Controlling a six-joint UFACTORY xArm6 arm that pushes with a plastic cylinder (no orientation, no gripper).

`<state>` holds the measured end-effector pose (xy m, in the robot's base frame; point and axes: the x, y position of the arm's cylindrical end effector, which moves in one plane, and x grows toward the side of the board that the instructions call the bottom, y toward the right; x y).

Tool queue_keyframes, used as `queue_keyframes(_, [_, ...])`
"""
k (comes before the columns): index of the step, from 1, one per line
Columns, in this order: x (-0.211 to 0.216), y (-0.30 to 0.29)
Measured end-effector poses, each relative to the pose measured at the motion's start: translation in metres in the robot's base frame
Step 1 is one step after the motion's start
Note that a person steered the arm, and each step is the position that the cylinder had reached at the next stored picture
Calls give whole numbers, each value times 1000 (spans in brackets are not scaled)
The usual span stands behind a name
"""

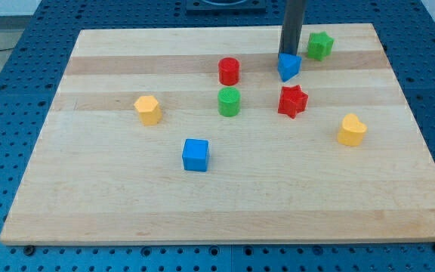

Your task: Push the yellow hexagon towards the top center of the board

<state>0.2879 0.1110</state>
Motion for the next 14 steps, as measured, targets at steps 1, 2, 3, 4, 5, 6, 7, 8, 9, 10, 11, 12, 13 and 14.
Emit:
queue_keyframes(1, [3, 0])
queue_keyframes(2, [8, 0])
queue_keyframes(3, [8, 0])
queue_keyframes(4, [-3, -13])
queue_keyframes(5, [-28, -22])
queue_keyframes(6, [-68, 10])
queue_keyframes(7, [-93, 58])
queue_keyframes(8, [-94, 107])
queue_keyframes(9, [-81, 114])
queue_keyframes(10, [-67, 114])
queue_keyframes(11, [-56, 114])
queue_keyframes(12, [-54, 109])
queue_keyframes(13, [-54, 96])
queue_keyframes(14, [-52, 95])
